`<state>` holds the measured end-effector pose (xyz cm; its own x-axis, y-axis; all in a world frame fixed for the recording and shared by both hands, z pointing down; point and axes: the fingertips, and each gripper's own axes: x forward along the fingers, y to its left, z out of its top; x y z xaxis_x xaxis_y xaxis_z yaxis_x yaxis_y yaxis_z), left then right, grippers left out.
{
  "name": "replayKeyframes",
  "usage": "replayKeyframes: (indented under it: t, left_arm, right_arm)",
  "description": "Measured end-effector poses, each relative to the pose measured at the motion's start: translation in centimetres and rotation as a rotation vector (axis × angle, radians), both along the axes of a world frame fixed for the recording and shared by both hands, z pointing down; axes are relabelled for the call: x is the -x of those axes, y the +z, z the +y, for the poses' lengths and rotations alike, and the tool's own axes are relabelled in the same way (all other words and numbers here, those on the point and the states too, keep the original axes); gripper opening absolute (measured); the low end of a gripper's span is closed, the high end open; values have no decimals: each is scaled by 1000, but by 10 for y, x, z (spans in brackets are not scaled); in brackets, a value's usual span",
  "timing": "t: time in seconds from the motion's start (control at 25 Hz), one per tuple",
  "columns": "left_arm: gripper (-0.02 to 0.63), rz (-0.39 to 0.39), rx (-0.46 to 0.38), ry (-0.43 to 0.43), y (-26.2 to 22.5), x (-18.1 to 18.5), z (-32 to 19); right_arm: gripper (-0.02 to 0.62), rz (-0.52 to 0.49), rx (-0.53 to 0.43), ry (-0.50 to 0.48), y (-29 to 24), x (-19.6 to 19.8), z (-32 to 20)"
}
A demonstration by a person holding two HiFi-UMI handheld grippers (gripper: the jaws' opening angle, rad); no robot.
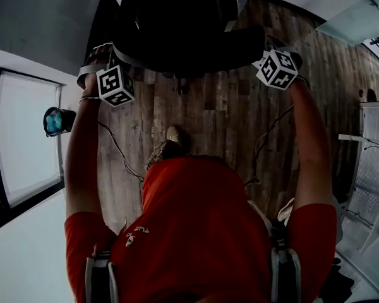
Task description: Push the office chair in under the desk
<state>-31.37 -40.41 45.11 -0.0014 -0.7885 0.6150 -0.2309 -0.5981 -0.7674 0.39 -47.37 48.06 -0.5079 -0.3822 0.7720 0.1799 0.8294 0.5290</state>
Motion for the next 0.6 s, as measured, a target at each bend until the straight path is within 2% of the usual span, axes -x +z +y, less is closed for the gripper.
replayKeyframes:
  t: [0.24,0.6]
  left_arm:
    - [152,3,1,23,3,23,-46]
    - [152,-2,6,47,6,52,-117]
  right_arm:
    - [201,11,11,60,3,19,-42]
    - [201,8,7,98,5,46,-104]
